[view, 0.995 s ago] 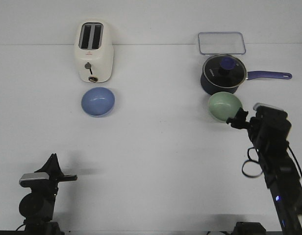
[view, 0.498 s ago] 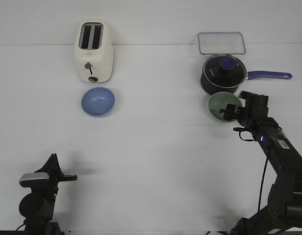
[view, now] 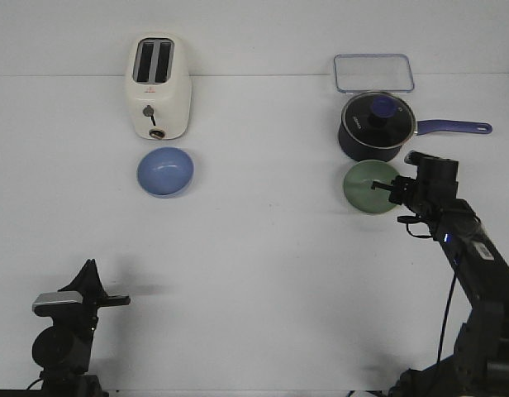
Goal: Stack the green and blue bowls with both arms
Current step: 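Carry the green bowl toward the robot and set it down centrally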
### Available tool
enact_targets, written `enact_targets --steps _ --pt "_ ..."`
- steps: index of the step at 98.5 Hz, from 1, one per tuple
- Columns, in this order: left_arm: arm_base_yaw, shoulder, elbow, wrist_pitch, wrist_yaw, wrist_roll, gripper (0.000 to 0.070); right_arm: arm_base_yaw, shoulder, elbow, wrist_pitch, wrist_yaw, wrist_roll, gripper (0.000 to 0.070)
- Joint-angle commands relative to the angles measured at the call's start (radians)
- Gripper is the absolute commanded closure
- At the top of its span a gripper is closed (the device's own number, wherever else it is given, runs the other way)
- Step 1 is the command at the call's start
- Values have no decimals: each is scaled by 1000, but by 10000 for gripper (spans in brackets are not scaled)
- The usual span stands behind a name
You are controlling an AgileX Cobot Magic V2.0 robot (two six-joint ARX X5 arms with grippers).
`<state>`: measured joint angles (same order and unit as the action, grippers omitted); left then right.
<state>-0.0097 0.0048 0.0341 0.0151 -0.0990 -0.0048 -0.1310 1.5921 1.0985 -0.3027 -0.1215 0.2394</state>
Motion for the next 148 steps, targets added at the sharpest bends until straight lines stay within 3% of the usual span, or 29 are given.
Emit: enact_targets --steps 1,21,41,68,102,107,114,120,137,148 --pt "-1 -2 -20 14 3 15 685 7 -97 13 -2 -45 -2 700" --pt "-1 -2 -20 14 3 15 685 142 -389 -97 -87 -91 0 700" --pt "-1 -2 -20 14 3 15 685 448 -587 -260 -136 -84 26 700" --pt "-1 -2 -20 14 3 15 685 738 -560 -405 -87 21 96 700" --pt "-1 -2 -20 15 3 15 685 814 -457 -462 -40 50 123 698" --pt "-1 -2 -20 15 3 15 685 814 -446 -462 -41 50 125 649" --pt "-1 -2 -20 19 3 14 685 813 -437 -462 -41 51 130 456" --pt "-1 -2 -20 24 3 0 685 813 -437 -461 -40 51 130 355" --pt "-1 -2 -20 24 3 -166 685 811 -489 -461 -34 51 120 354" --pt "-1 -2 -20 44 3 -229 685 812 -596 -461 -37 51 91 354"
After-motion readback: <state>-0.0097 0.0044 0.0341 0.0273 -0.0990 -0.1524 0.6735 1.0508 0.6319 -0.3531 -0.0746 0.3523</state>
